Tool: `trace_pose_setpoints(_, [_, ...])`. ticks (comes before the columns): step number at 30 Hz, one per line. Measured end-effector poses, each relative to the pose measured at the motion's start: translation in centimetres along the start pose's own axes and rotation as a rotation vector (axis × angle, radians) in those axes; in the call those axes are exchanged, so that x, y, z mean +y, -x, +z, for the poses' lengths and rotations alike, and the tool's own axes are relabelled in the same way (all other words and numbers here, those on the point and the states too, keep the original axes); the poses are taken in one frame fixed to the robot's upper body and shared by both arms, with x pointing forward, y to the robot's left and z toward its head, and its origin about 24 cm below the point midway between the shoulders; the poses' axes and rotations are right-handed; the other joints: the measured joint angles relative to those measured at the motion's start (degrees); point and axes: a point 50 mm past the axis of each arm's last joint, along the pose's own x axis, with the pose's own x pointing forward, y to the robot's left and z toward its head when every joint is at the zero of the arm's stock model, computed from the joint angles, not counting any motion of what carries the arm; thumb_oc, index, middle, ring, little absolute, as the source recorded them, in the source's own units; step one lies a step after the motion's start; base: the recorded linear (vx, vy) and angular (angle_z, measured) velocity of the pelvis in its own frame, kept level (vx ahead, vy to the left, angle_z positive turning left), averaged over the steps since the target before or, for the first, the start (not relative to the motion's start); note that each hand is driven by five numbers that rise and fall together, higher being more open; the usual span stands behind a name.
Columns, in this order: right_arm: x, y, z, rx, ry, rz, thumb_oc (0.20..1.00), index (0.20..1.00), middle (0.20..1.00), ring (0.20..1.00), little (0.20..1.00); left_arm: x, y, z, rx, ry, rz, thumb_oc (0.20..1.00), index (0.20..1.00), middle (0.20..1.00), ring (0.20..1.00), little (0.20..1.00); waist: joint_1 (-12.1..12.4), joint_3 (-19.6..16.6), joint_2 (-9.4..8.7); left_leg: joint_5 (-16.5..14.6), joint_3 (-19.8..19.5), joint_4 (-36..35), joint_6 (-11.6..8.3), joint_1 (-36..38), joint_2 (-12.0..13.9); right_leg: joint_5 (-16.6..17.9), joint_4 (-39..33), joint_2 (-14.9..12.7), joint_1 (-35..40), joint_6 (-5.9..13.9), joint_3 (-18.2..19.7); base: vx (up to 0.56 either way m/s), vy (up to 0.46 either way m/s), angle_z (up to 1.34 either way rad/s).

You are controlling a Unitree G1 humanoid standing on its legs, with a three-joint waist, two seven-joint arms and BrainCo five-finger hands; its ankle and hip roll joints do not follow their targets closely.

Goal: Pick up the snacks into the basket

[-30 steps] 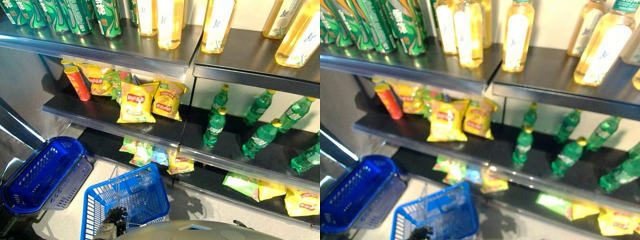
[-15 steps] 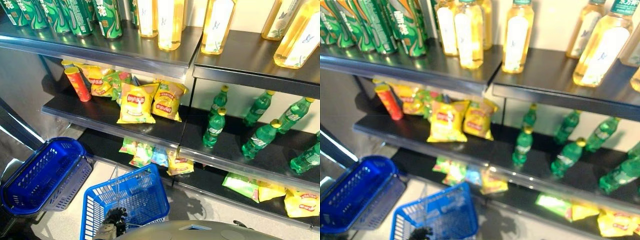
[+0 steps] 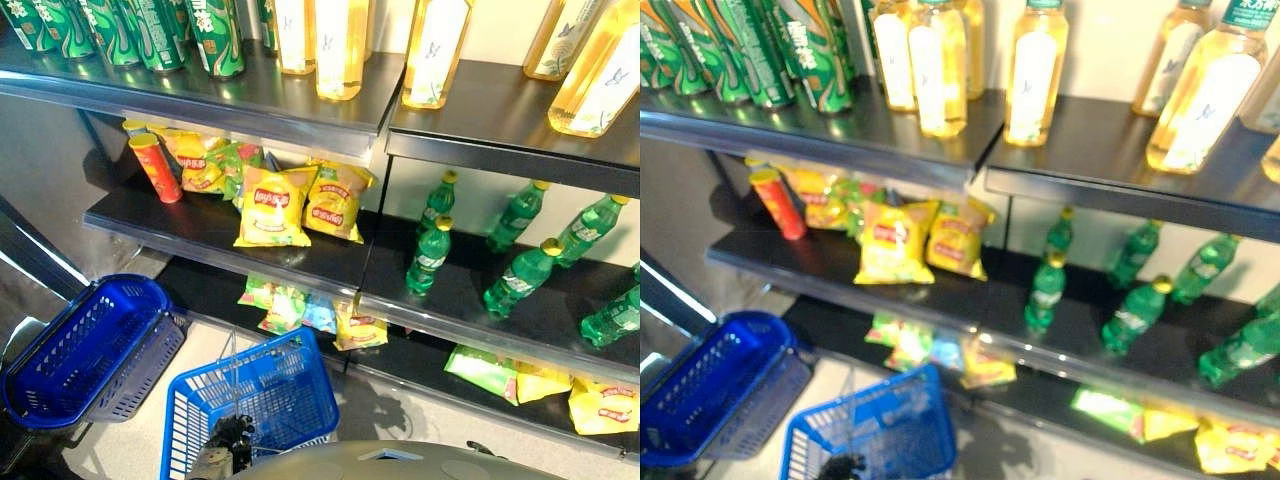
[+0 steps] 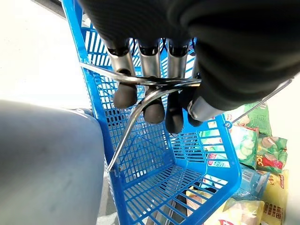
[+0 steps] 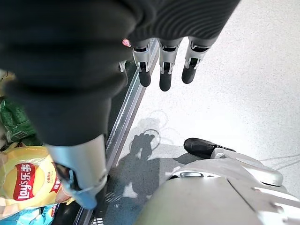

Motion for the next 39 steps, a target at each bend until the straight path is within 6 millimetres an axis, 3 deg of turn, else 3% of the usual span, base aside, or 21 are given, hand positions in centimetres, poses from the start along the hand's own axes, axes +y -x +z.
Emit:
trace_pose_setpoints(5, [-0.1,-0.1,0.5,-0.014,0.001,-0.008,1.000,1.000,1.000,1.000,1.000,0.3,-0.1,0.9,-0.048,0.015,0.011,0.200,0.200,0.200,0.200,0.200,0.3,2.0,-0.43,0.4,-1.7,1.8,0.07,-3.3,-0.2,0.0,0.3,0.3,-1.5,-0.02,-1.5,-0.11,-0.010,0.15])
trace_pose_setpoints(7, [-0.3,-0.2,1.5,-0.039,0.002,-0.016,1.000,1.000,1.000,1.000,1.000,0.1,-0.5,3.0,-0.108,0.021,0.012,0.200,0.200,0.200,0.200,0.200,0.3,4.4,-0.25,0.8,-2.5,5.0,0.55,-7.8,-0.4,0.2,0.2,0.9,-2.6,-0.24,-3.7,-0.14,0.000,0.56])
trace_pose_setpoints(10, [-1.3,-0.4,2.9,-0.078,0.004,-0.049,1.000,1.000,1.000,1.000,1.000,-0.1,-0.6,4.6,-0.166,0.033,0.010,0.200,0.200,0.200,0.200,0.200,1.7,7.3,0.40,1.5,-3.7,7.0,1.09,-12.0,-0.1,-1.3,3.8,1.3,-5.7,-0.78,-6.2,-0.10,0.026,0.52])
trace_pose_setpoints(15, [-2.1,-0.4,6.3,-0.179,0.016,-0.080,1.000,1.000,1.000,1.000,1.000,0.1,-0.7,5.1,-0.187,0.052,0.026,0.200,0.200,0.200,0.200,0.200,4.4,8.9,0.87,1.8,-4.6,7.3,1.40,-13.8,-0.5,-3.8,8.9,0.5,-9.0,-0.33,-6.5,-0.07,0.051,0.12])
trace_pose_setpoints(17, [-0.9,0.2,10.2,-0.355,0.070,-0.042,1.000,1.000,1.000,1.000,1.000,0.5,-0.6,5.1,-0.206,0.073,0.044,0.200,0.200,0.200,0.200,0.200,4.7,9.8,0.96,2.0,-4.9,7.3,1.59,-15.1,-0.8,-5.1,12.5,-0.1,-11.7,-0.51,-6.5,-0.08,0.013,0.05])
trace_pose_setpoints(20, [0.6,2.2,14.8,-0.614,0.152,0.018,1.000,1.000,1.000,1.000,1.000,0.9,-0.4,5.4,-0.235,0.091,0.052,0.200,0.200,0.200,0.200,0.200,4.4,11.3,0.60,2.2,-4.6,7.5,1.72,-15.7,-0.8,-5.8,14.7,-0.7,-13.6,-0.74,-5.8,-0.04,0.014,-0.07])
trace_pose_setpoints(21, [1.1,4.0,16.3,-0.761,0.210,0.053,1.000,1.000,1.000,1.000,1.000,1.1,-0.4,5.5,-0.250,0.104,0.054,0.200,0.200,0.200,0.200,0.200,4.4,12.1,0.08,2.3,-4.3,7.6,1.80,-15.7,-1.1,-6.2,15.6,-1.2,-14.2,-0.57,-5.6,-0.02,0.006,-0.05])
trace_pose_setpoints(25, [1.4,7.3,20.1,-0.996,0.348,0.105,1.000,1.000,1.000,1.000,1.000,2.5,-0.3,6.1,-0.279,0.110,0.085,0.200,0.200,0.200,0.200,0.200,4.4,14.1,-1.92,2.3,-4.2,7.8,1.82,-16.4,-1.2,-6.8,17.1,-1.6,-15.5,-0.56,-5.5,-0.01,0.001,-0.01])
trace_pose_setpoints(28, [1.2,8.4,21.0,-1.045,0.409,0.150,1.000,1.000,1.000,1.000,1.000,2.7,-0.3,6.6,-0.299,0.126,0.090,0.200,0.200,0.200,0.200,0.200,5.0,15.0,-2.58,2.3,-4.3,7.7,1.88,-16.4,-1.4,-6.9,17.1,-1.8,-15.4,-0.41,-5.6,0.01,-0.012,0.03])
trace_pose_setpoints(30, [1.4,10.7,21.6,-1.160,0.527,0.256,1.000,1.000,1.000,1.000,1.000,2.6,-0.2,7.0,-0.323,0.118,0.078,0.200,0.200,0.200,0.200,0.200,4.9,16.4,-2.39,2.4,-4.4,7.7,2.04,-16.4,-1.4,-6.9,17.1,-1.8,-15.3,-0.35,-5.6,0.02,-0.009,0.04])
trace_pose_setpoints(35, [2.0,14.7,23.1,-1.317,0.549,0.422,1.000,1.000,1.000,1.000,1.000,2.2,-0.1,7.9,-0.359,0.118,0.057,0.200,0.200,0.200,0.200,0.200,6.1,17.5,-2.04,2.5,-4.4,7.6,2.06,-16.4,-1.6,-6.8,17.2,-2.0,-15.4,-0.33,-5.7,0.00,0.000,0.00])
trace_pose_setpoints(39, [1.9,18.6,24.6,-1.499,0.435,0.483,1.000,1.000,1.000,1.000,1.000,2.1,-0.1,8.0,-0.367,0.110,0.059,0.200,0.200,0.200,0.200,0.200,6.0,18.0,-1.97,2.4,-4.3,7.4,2.06,-16.4,-1.7,-6.9,17.0,-2.0,-15.5,-0.32,-5.7,0.00,0.000,0.00])
